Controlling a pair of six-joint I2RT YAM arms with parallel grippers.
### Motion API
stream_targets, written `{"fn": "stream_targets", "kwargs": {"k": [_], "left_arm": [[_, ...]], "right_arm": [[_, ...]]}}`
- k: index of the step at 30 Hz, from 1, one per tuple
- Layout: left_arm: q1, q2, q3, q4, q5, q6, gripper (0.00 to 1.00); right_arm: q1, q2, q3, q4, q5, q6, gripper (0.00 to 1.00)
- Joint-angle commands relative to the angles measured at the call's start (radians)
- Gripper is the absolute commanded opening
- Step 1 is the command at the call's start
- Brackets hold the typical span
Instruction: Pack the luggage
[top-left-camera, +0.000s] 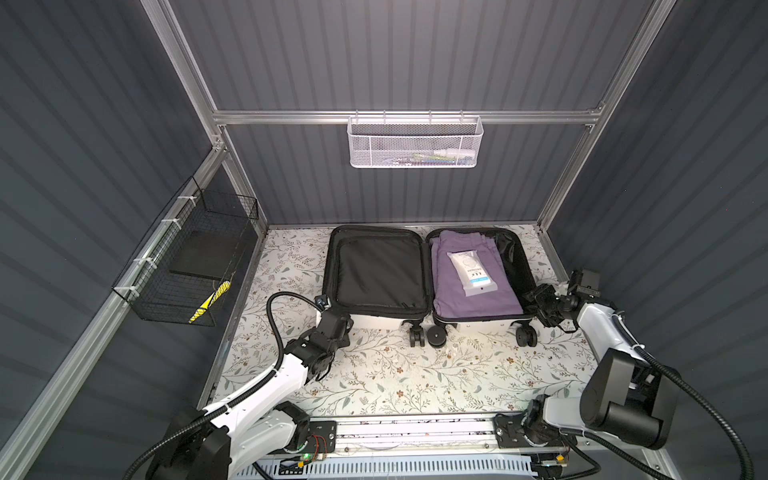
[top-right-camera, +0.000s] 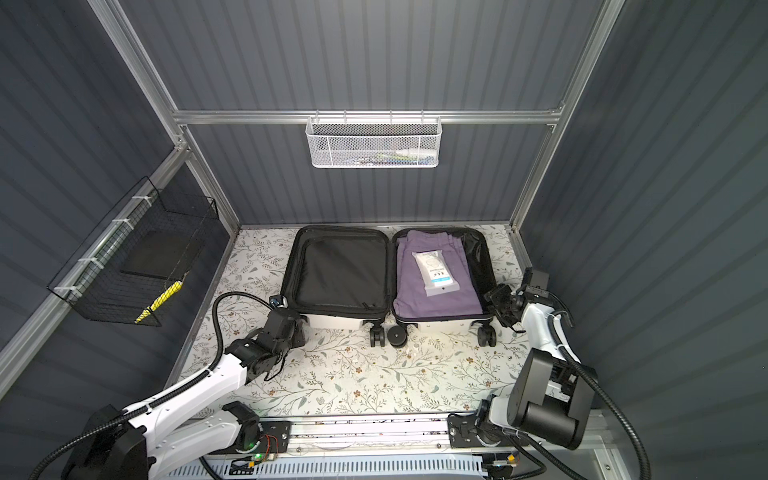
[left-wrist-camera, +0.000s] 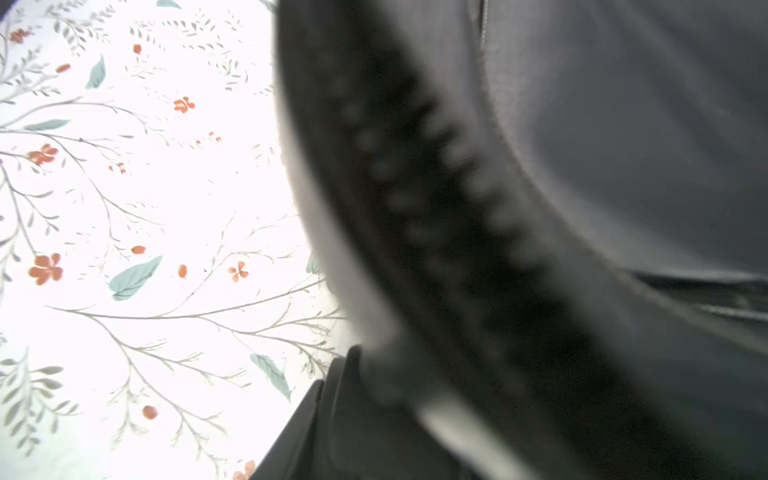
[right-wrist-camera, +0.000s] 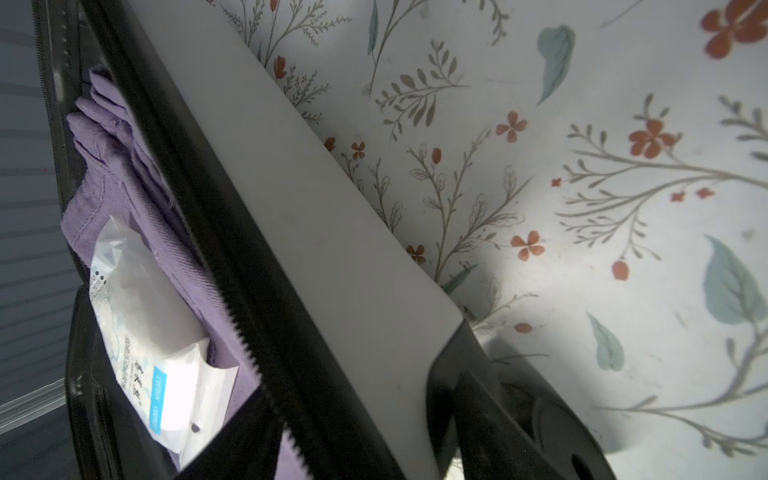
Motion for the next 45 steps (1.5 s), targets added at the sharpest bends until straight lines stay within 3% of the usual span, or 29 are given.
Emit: {"fn": "stream_targets", "kwargs": {"k": [1,15,22,26,33,38,45], "left_arm": [[0.002,-0.049,0.081,0.02,-0.008,0.007,0.13],[0.003,-0.164,0.176,-0.076,0.038,0.052,0.11],[0.003,-0.194,0.192,-0.1,0.033,0.058,0.1],[0.003,-0.186,0.202,-0.099,0.037,0.06,0.09],[0.003,-0.185,0.233,-0.102,0.043,0.085,0.09],[0.003,-0.176,0.257,-0.094,0.06,0.103,0.09],[0.003,-0.148,0.282,-0.063,0.106,0.116,0.09]], "right_arm": [[0.062,-0.023,-0.031,-0.018,-0.099,-0.009,0.63],[0.282,-0.116,-0.086,-0.023,-0.084,-0.02,0.61],[0.279,-0.15,0.05,-0.14,-0.063,-0.06,0.76],[0.209,-0.158,0.141,-0.186,-0.052,-0.057,0.82],[-0.045,-0.044,0.299,-0.156,-0.053,0.047,0.83],[-0.121,0.11,0.416,-0.137,-0.035,0.069,0.83],[-0.189,0.314,0.446,-0.045,-0.065,0.124,0.79]]}}
